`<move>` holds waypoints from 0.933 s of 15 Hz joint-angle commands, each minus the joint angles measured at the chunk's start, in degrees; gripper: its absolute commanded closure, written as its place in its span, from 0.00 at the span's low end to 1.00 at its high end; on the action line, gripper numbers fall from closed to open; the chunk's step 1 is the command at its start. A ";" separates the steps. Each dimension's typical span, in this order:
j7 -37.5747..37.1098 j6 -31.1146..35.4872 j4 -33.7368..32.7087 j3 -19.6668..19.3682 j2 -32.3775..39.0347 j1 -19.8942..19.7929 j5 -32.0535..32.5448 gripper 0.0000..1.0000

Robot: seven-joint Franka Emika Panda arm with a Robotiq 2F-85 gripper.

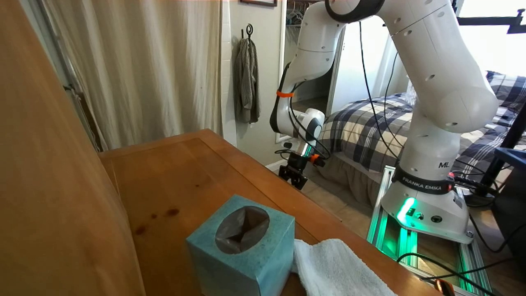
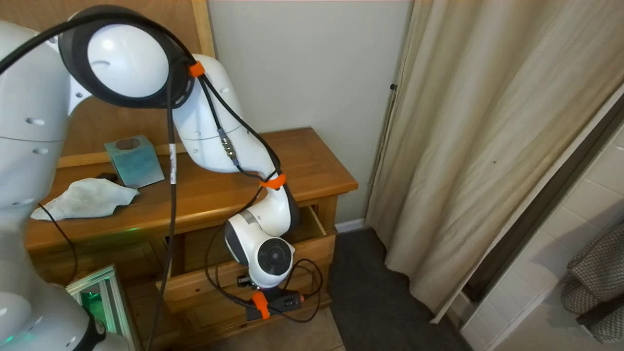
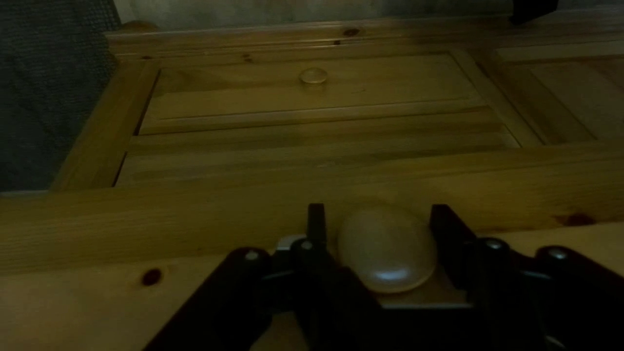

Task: Open the first top drawer

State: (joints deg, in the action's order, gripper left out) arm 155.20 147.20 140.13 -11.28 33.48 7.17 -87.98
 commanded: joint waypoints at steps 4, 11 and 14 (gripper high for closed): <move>2.24 8.32 -1.67 -3.40 -4.39 0.39 -0.67 0.00; 1.51 20.92 2.94 -4.23 -17.12 1.82 -5.19 0.00; -3.18 26.26 8.03 -3.68 -20.71 3.32 -6.05 0.00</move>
State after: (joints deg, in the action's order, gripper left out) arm 154.24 168.50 142.10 -15.38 17.79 8.61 -92.01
